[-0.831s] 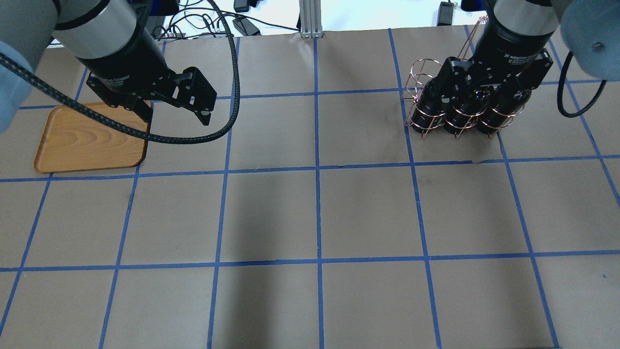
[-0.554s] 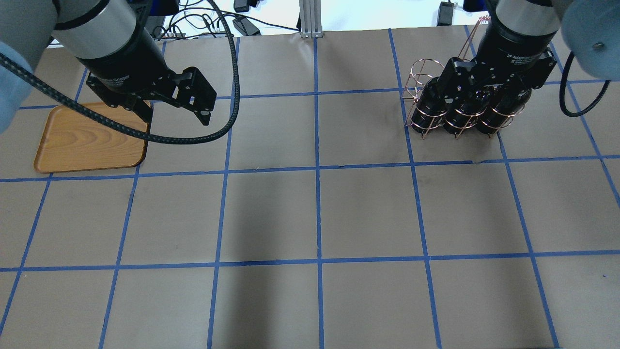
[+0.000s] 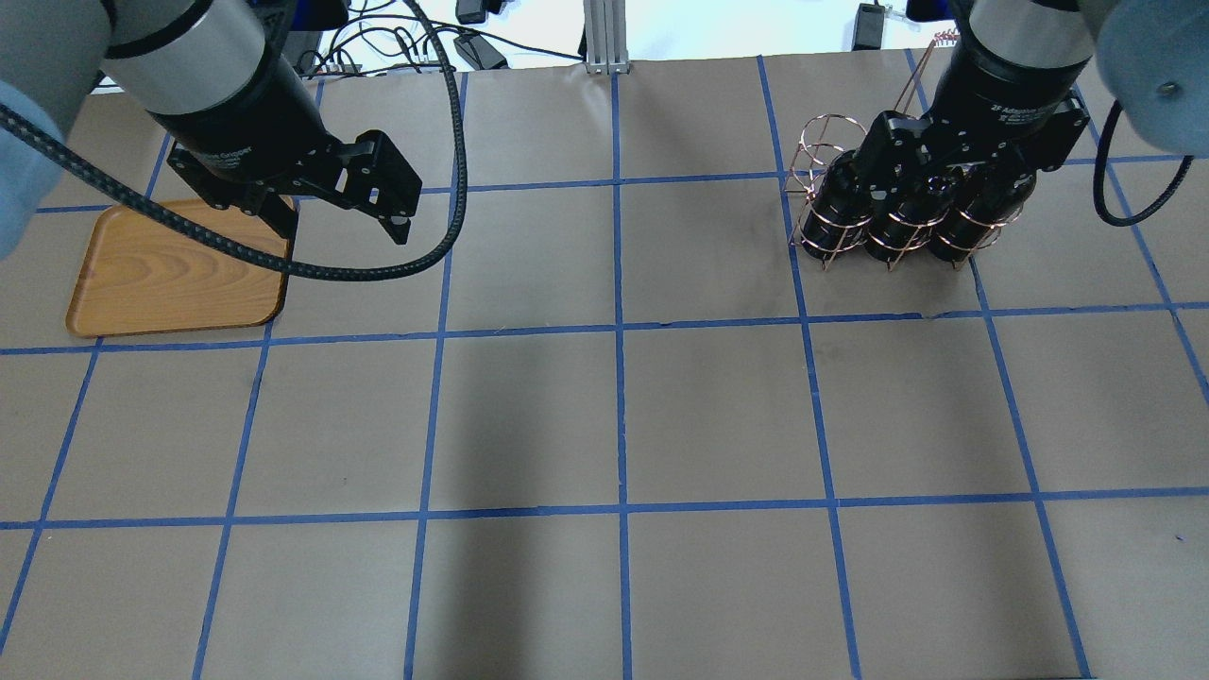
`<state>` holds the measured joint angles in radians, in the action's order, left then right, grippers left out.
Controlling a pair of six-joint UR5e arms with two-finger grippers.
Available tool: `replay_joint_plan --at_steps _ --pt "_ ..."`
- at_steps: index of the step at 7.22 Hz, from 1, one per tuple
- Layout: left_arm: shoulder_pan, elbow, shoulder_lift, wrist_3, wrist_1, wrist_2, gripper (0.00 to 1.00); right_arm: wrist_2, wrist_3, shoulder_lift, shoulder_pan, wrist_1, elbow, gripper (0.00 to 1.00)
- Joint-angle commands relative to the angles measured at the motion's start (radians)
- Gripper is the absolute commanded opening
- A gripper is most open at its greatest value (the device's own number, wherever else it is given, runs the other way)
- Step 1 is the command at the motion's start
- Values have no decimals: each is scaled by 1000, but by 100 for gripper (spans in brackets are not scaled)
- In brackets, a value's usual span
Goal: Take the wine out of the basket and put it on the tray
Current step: 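Lower the right gripper over the bottles in the copper wire rack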
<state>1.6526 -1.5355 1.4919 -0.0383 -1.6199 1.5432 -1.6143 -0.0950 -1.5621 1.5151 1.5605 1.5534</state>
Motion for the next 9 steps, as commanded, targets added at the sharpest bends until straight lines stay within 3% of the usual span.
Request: replay_joint_plan --at_steps 1,4,6,9 --pt "1 0 1 0 0 0 100 -7 -2 -1 -1 6 -4 100" --pt "0 0 1 0 3 0 100 7 1 -9 -3 9 -6 100" --pt "-1 0 1 0 3 0 100 -4 -26 -4 -6 106 -7 100" --pt "-1 0 1 0 3 0 100 11 -282 25 -129 205 -6 99"
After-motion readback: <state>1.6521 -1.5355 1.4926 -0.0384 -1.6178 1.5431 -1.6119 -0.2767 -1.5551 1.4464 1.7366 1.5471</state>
